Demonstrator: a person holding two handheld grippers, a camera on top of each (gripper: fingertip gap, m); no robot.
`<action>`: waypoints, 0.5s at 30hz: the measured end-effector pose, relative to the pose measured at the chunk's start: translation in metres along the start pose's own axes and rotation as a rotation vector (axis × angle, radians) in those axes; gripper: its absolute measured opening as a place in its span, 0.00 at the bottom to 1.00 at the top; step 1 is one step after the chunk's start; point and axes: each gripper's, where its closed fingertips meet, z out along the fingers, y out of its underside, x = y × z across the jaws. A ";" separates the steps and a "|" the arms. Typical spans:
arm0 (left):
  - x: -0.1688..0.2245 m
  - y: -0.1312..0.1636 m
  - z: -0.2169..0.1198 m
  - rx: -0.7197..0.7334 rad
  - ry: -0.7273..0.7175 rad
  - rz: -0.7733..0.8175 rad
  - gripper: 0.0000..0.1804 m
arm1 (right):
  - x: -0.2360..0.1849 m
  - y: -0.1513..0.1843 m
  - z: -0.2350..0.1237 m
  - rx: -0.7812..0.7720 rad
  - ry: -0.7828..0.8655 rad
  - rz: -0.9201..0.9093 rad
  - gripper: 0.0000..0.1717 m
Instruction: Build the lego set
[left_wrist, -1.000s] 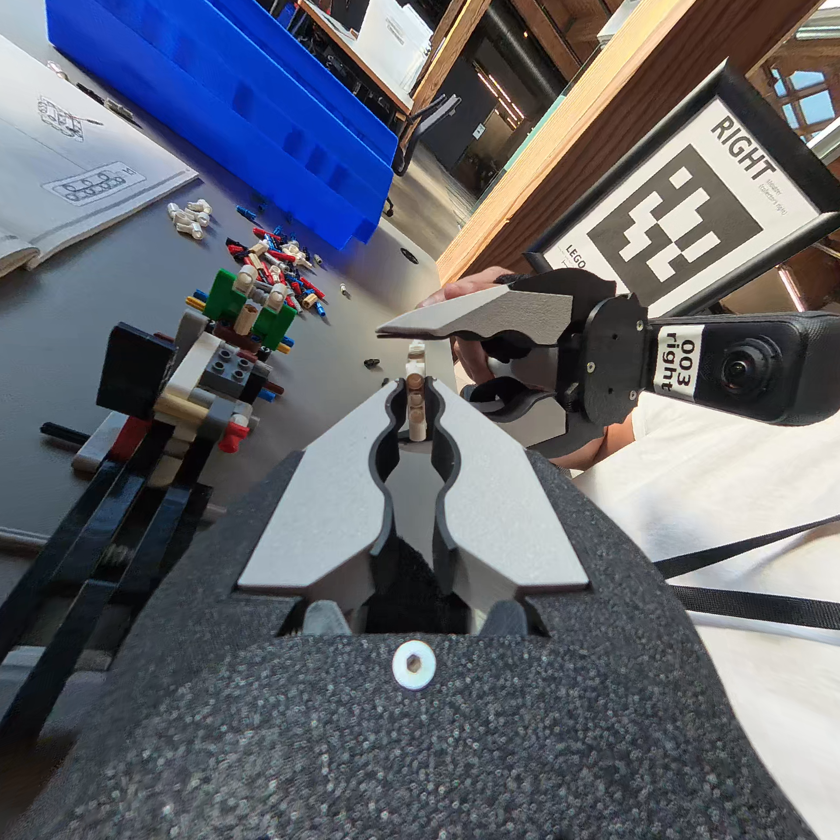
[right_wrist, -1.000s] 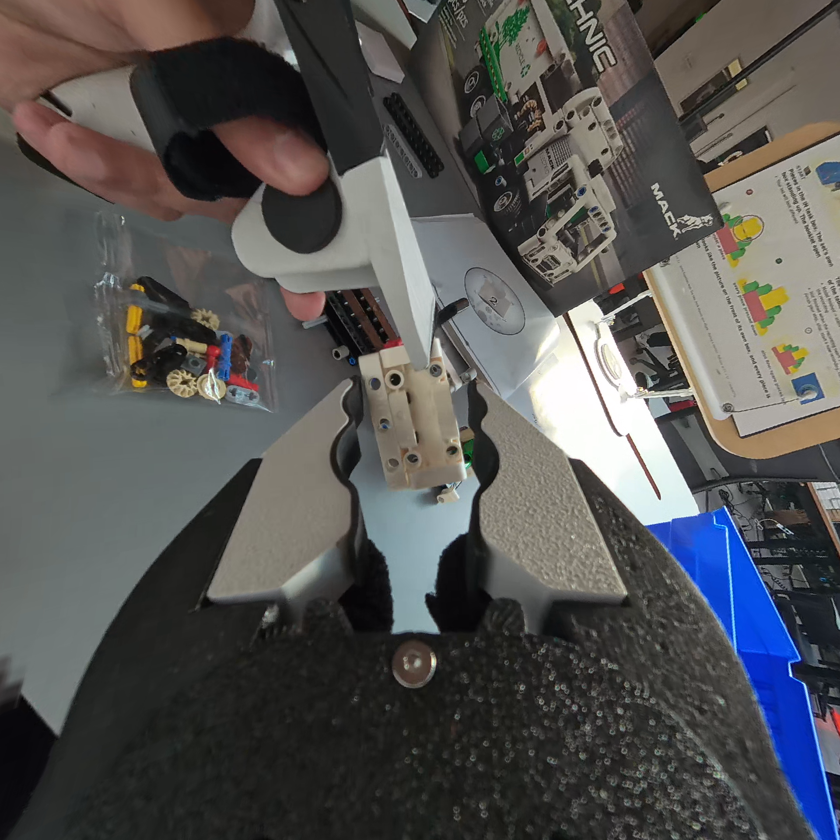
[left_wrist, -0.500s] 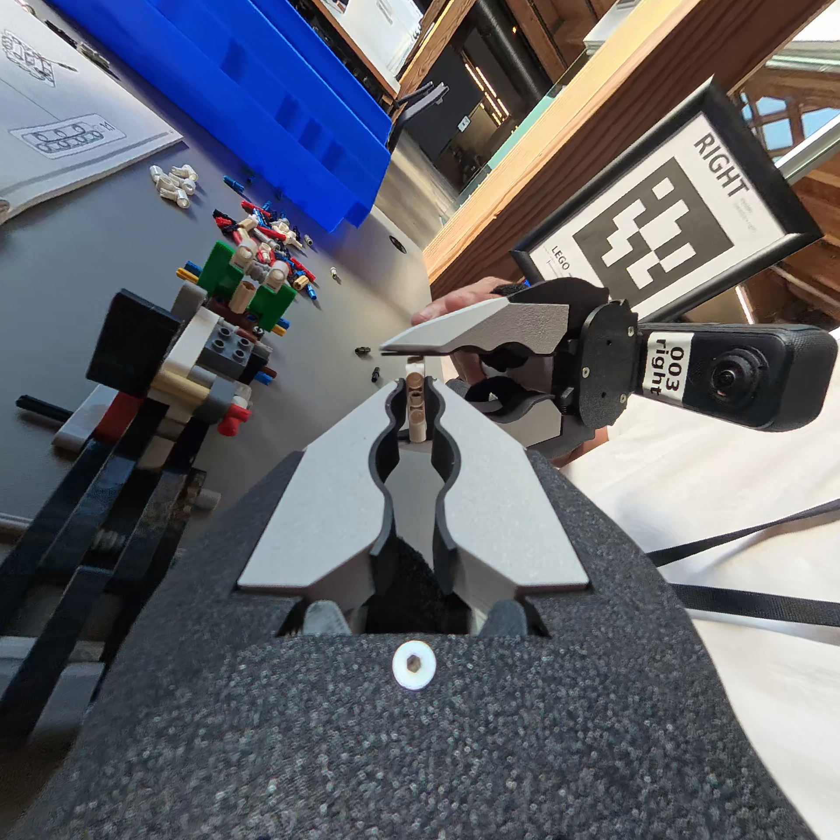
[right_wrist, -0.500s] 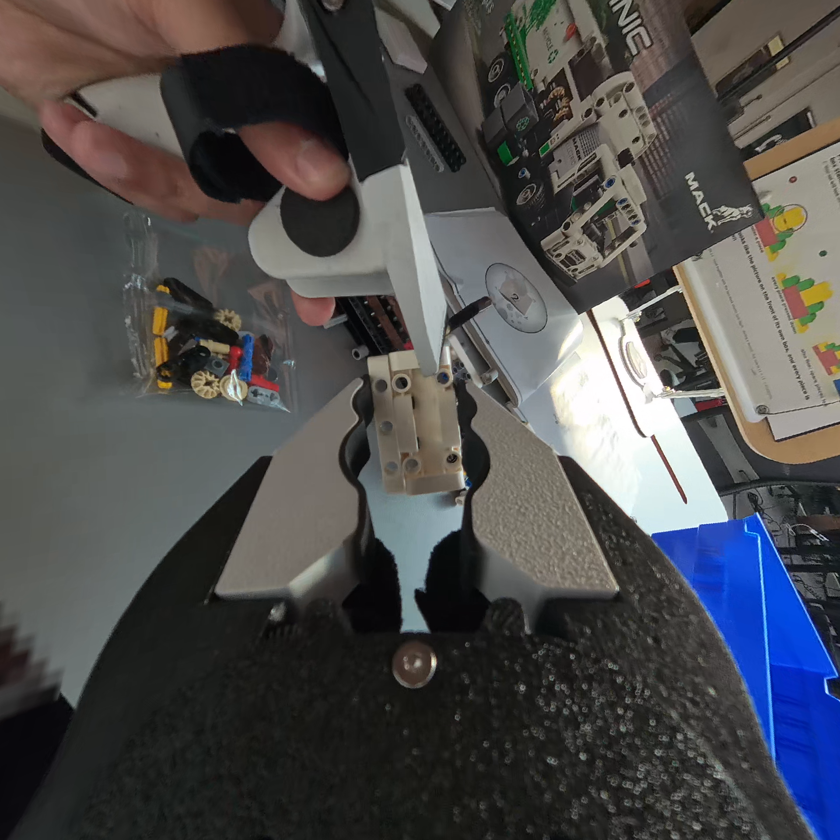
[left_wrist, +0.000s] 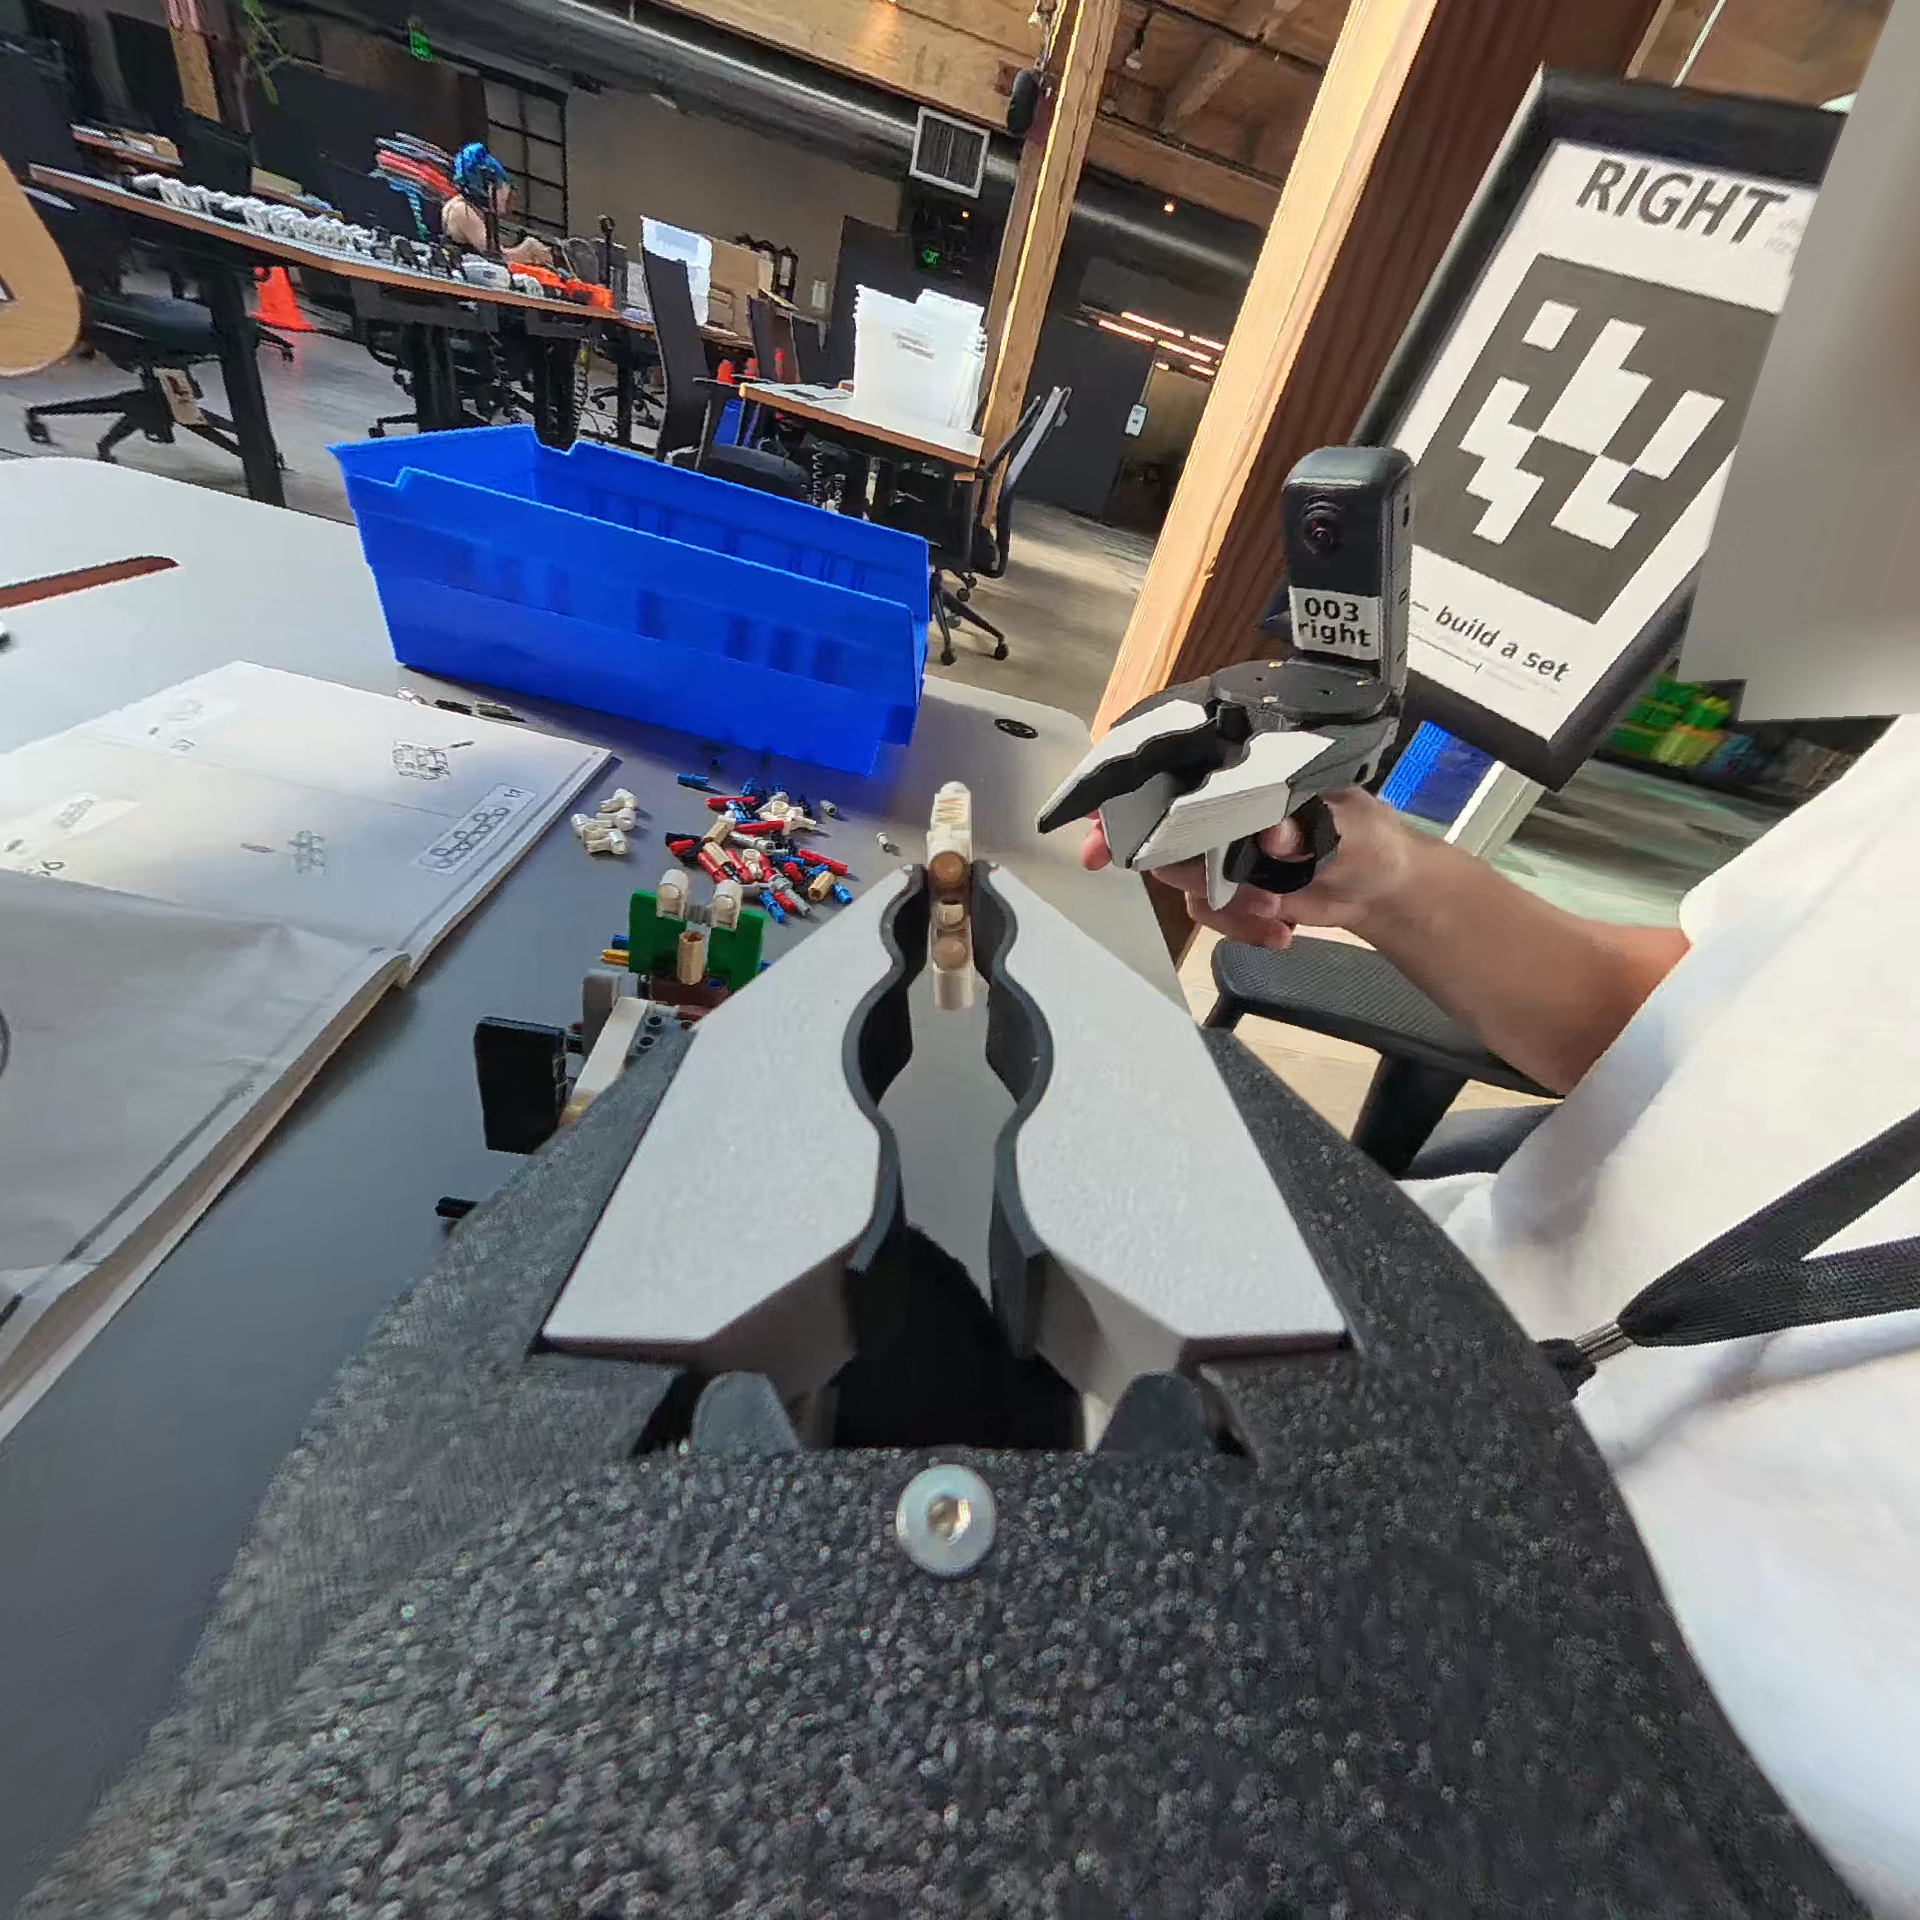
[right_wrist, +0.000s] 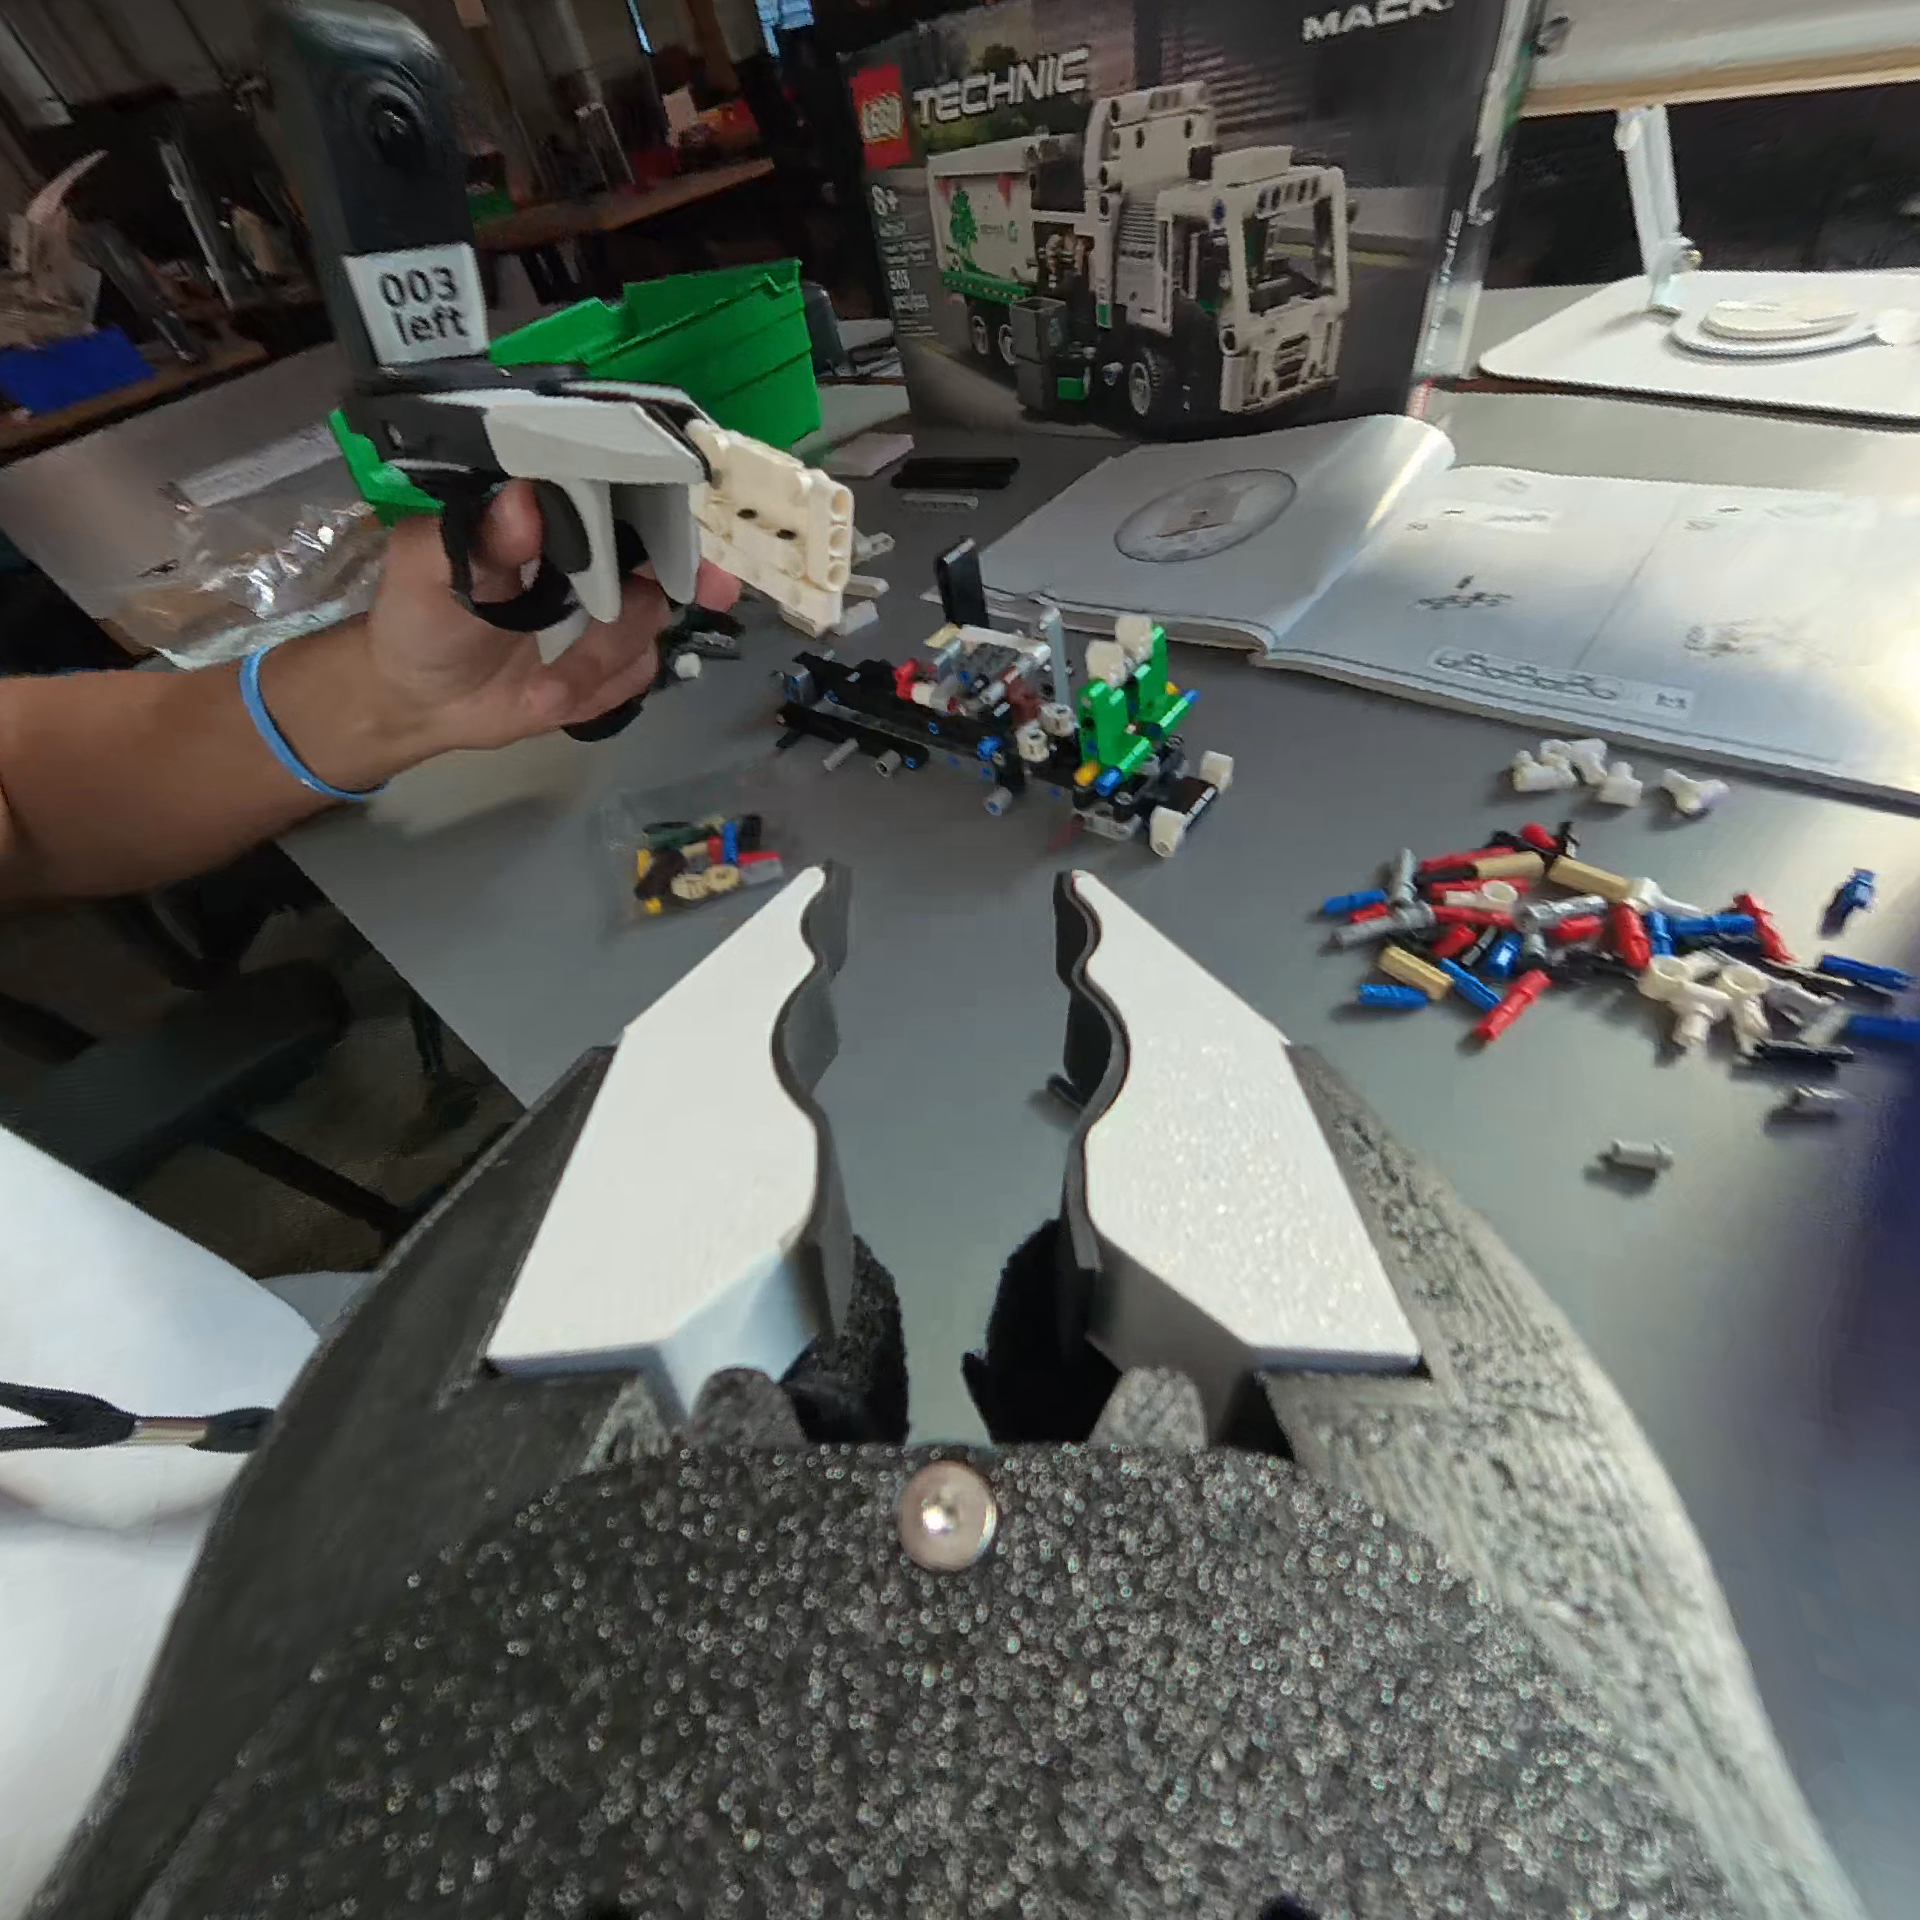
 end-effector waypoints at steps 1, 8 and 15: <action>0.001 0.002 0.001 -0.009 -0.005 0.013 0.03 | 0.009 0.009 -0.006 -0.033 0.050 -0.028 0.22; -0.006 0.013 0.006 -0.038 -0.053 0.027 0.03 | 0.049 0.033 -0.027 -0.134 0.222 -0.128 0.17; -0.020 0.004 0.001 -0.050 -0.137 0.102 0.03 | 0.087 0.052 -0.028 -0.284 0.361 -0.155 0.16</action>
